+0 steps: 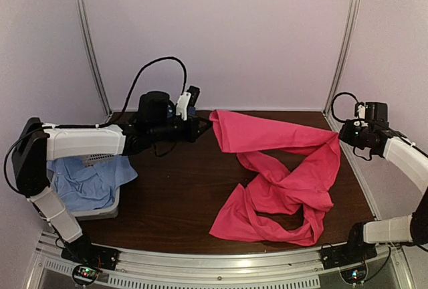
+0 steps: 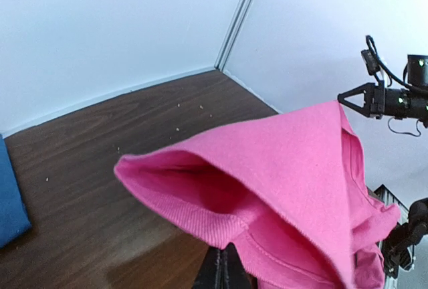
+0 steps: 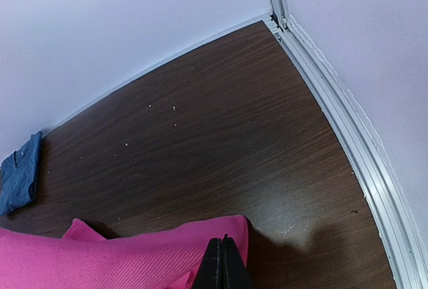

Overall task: Fold and stack the mixed laundry pile
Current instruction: Flatten out the crumpled trousers at the center of the board.

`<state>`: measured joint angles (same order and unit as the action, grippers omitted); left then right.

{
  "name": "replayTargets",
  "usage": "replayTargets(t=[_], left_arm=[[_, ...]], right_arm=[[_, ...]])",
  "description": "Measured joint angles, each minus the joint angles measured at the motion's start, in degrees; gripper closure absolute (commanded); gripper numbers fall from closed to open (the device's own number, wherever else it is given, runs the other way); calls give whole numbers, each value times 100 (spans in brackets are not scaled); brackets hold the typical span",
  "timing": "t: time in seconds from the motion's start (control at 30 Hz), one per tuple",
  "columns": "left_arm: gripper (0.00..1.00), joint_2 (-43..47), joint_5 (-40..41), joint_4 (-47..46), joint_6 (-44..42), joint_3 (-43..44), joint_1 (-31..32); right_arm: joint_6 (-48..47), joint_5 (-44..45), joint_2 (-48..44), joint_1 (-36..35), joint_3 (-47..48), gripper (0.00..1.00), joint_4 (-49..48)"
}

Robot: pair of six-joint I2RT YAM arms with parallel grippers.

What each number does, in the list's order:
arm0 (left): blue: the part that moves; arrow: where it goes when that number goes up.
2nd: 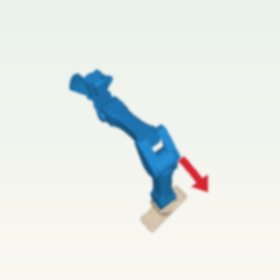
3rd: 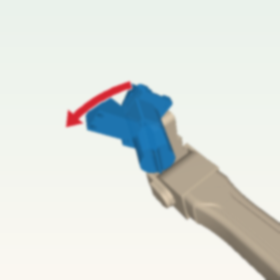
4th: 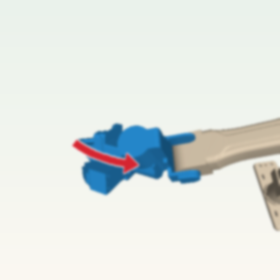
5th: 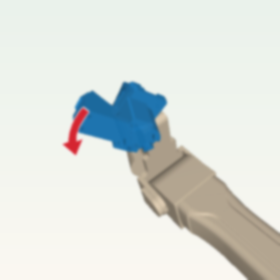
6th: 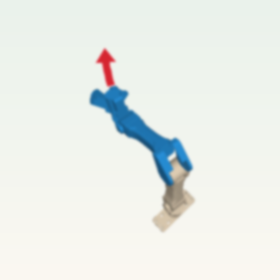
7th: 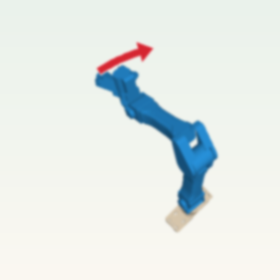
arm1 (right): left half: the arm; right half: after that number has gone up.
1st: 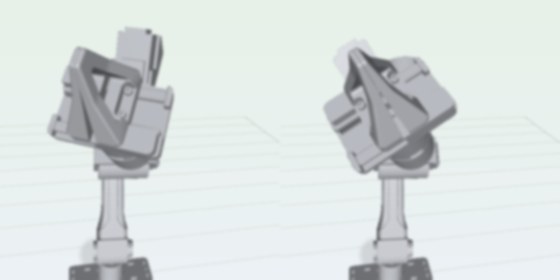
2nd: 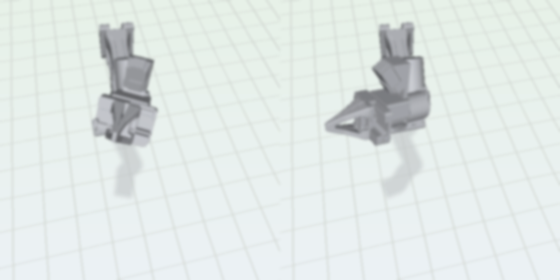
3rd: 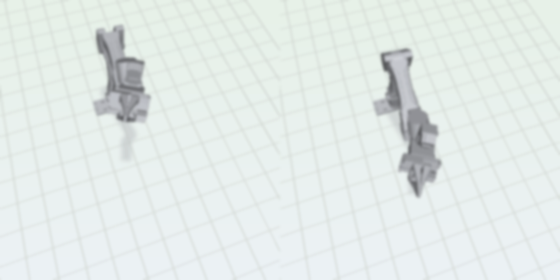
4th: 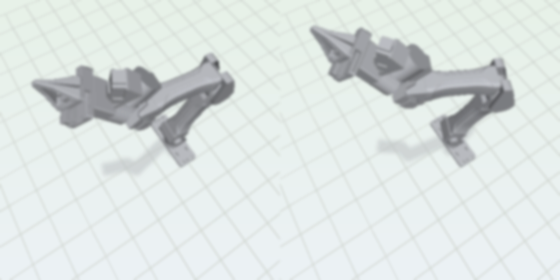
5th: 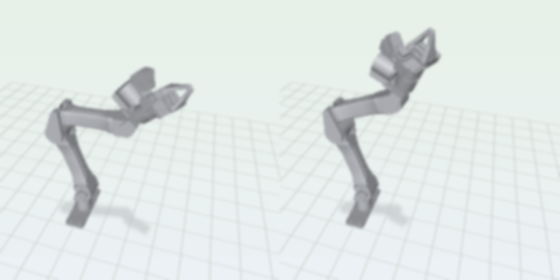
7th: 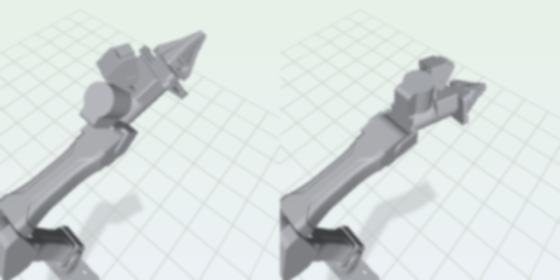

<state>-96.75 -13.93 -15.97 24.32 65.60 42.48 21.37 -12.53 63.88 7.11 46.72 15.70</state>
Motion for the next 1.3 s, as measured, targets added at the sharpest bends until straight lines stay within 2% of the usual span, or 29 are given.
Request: replayTargets(t=[0.07,0.17,0.27,0.33,0.37,0.47,0.53,0.6,0.77,0.97,1.1,1.2,1.3], left_arm=[[100,466,131,382,-90,-319,63],[100,815,455,1196,-369,-258,227],[100,713,470,1720,-597,308,422],[100,455,448,1814,-761,979,544],[100,321,446,1794,-782,1073,595],[100,-334,256,1943,-885,2009,667],[100,-935,85,1974,-942,2776,693],[100,-1333,-98,1998,-951,3226,708],[100,-1716,-590,2153,-944,3738,750],[100,-1703,-1014,2210,-946,4033,857],[100,-1690,-1067,2260,-944,4039,876],[100,-1690,-1060,2356,-944,4065,874],[100,-1690,-1023,2361,-942,4096,859]], right_arm=[[-52,-24,63,0,-57,100,-17],[-59,-363,201,-33,-146,100,-125],[-37,-798,535,-284,-149,100,-352],[13,-785,634,-393,-149,100,-363],[22,-686,629,-389,-149,87,-337],[-39,-566,564,-302,-76,31,-278],[-129,-925,485,-323,-37,12,-463],[-238,-1381,280,-577,-55,2,-863],[-686,-2120,-136,-1738,-109,0,-2070],[-1235,-2282,933,-2691,358,1,-2498],[-1449,-2437,1534,-3062,702,18,-2535],[-1541,-2516,1759,-3257,970,6,-2494],[-1596,-2634,1808,-3311,1088,0,-2459]])
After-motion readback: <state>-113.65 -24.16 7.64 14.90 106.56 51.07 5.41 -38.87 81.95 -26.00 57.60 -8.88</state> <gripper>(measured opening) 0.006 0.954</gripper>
